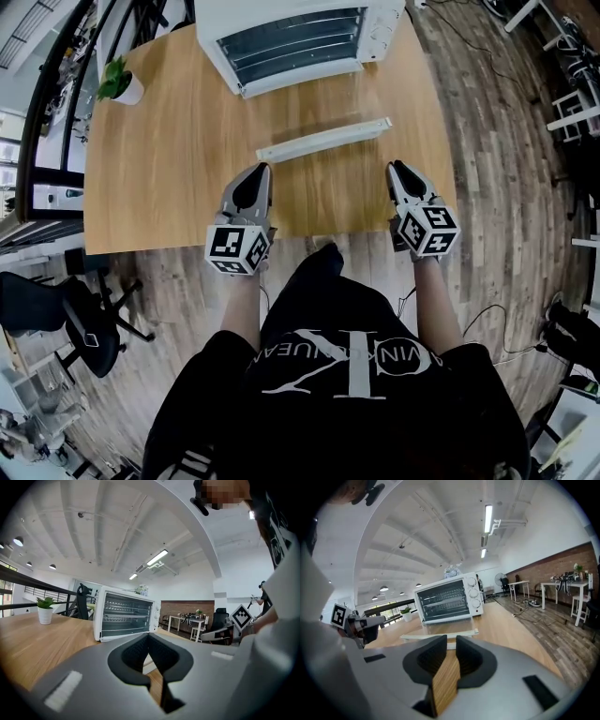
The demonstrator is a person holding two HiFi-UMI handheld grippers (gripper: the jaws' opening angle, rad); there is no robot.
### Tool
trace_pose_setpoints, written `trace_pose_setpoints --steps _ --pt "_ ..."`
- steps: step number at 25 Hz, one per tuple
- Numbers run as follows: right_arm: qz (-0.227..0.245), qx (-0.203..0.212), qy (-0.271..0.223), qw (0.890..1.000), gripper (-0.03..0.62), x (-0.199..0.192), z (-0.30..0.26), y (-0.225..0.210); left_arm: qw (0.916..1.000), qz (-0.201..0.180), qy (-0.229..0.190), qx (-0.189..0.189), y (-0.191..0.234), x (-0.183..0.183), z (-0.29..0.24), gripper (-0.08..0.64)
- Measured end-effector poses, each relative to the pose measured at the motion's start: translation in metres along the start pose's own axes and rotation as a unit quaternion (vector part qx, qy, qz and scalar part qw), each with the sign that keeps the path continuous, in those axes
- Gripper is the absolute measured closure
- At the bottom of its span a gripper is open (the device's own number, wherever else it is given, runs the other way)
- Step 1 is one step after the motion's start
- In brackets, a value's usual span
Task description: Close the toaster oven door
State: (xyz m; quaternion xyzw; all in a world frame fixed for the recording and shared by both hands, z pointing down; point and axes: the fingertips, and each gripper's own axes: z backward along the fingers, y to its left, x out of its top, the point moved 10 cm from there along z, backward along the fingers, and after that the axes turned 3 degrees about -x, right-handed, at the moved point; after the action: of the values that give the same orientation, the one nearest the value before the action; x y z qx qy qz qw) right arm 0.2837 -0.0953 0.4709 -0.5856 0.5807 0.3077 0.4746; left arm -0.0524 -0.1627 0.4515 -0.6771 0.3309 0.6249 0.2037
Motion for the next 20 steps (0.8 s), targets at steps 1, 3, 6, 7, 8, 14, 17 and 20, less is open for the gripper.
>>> trace_pose_setpoints --steps 1,3,6,7,8,14,17,20 --pt "0.000 0.001 0.002 1.000 0.571 0.001 -0.004 -0.001 1.0000 0.000 0.000 0.000 0.001 0.001 -0.004 0.548" --pt "0.001 0.003 0.007 1.000 0.571 0.003 -0.013 -0.004 1.0000 0.002 0.001 0.001 0.003 0.002 -0.010 0.549" --pt "0.002 0.006 0.014 1.000 0.571 0.006 -0.025 -0.008 1.0000 0.004 0.003 0.003 0.007 0.001 -0.019 0.548" --pt "0.001 0.006 0.017 1.000 0.571 0.006 -0.029 -0.010 1.0000 0.004 0.004 0.004 0.009 0.001 -0.022 0.549" --pt "0.000 0.006 0.021 1.000 0.571 0.005 -0.033 -0.011 1.0000 0.004 0.006 0.004 0.011 0.000 -0.024 0.549" --pt "-0.010 0.002 0.052 0.999 0.571 0.000 -0.059 -0.026 0.9996 0.010 0.017 0.018 0.024 -0.003 -0.039 0.549" --pt "-0.015 0.002 0.065 0.998 0.571 -0.003 -0.072 -0.032 0.9995 0.012 0.020 0.023 0.029 -0.004 -0.047 0.548" --pt "-0.013 0.005 0.078 0.997 0.571 -0.006 -0.084 -0.036 0.9993 0.013 0.024 0.025 0.033 -0.006 -0.054 0.549"
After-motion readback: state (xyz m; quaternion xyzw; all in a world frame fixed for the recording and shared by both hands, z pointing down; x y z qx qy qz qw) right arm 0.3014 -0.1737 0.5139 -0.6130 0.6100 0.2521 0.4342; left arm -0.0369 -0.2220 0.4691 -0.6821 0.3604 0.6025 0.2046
